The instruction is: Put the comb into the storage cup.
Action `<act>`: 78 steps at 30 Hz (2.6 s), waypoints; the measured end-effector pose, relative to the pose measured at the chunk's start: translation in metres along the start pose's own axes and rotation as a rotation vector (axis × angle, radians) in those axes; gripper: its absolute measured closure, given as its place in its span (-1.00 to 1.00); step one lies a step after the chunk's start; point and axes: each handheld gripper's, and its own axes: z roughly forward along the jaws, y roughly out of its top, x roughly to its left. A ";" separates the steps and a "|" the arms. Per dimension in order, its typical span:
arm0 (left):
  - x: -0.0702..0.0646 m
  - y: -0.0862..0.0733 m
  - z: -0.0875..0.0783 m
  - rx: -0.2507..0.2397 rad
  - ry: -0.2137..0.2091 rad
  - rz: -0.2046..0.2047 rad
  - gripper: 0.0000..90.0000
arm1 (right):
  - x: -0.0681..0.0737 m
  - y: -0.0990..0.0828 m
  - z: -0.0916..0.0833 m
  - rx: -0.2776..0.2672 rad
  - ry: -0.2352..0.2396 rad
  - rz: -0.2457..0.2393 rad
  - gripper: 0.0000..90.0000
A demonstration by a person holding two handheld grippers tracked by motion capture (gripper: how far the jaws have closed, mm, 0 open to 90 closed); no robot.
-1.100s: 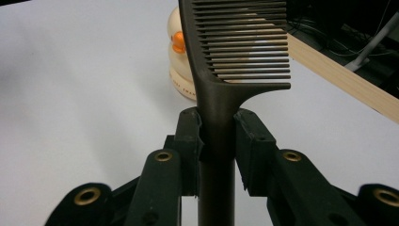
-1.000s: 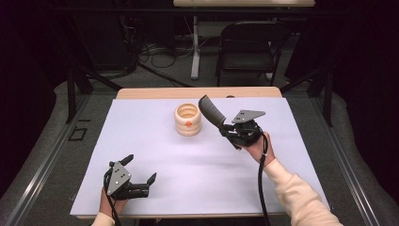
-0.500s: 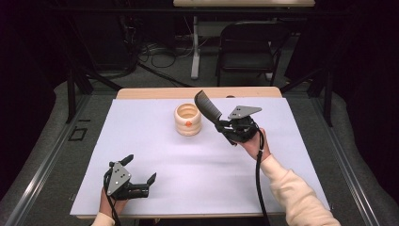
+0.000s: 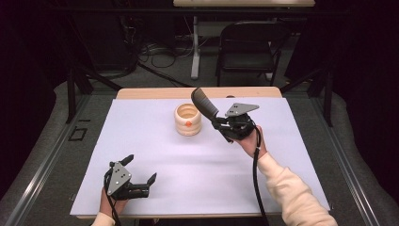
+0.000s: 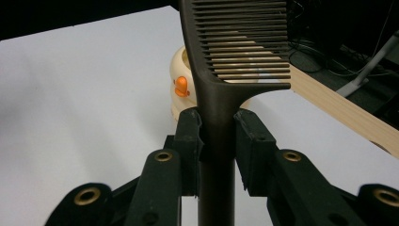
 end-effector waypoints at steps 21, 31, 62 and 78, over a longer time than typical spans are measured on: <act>0.000 0.000 0.000 0.000 -0.001 0.001 -1.00 | 0.003 0.009 0.011 -0.028 0.008 -0.002 0.61; 0.000 0.000 0.000 -0.001 0.000 -0.003 -0.99 | 0.003 0.015 0.016 -0.042 0.013 -0.006 0.61; 0.001 0.000 0.001 -0.002 -0.002 -0.001 -1.00 | -0.002 0.033 0.032 -0.079 0.024 0.021 0.61; 0.000 0.000 0.001 -0.003 -0.002 -0.001 -0.99 | -0.005 0.046 0.038 -0.092 0.018 0.014 0.61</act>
